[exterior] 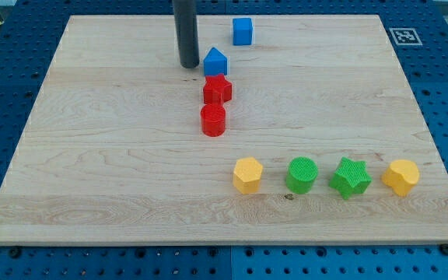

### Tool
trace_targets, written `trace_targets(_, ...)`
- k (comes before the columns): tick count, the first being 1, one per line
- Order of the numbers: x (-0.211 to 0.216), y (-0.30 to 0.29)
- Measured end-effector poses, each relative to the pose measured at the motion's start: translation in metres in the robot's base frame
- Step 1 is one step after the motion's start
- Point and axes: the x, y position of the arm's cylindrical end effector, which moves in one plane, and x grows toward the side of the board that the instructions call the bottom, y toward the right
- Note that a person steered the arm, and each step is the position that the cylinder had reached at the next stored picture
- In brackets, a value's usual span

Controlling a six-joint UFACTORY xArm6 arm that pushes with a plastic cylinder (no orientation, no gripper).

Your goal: Point your arm to the blue cube

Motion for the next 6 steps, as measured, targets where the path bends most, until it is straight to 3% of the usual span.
trace_targets(2, -0.117, -0.005)
trace_targets(3, -0.121, 0.018)
trace_targets(4, -0.121, 0.097)
trace_targets(5, -0.119, 0.14)
trace_targets(6, -0.097, 0.135)
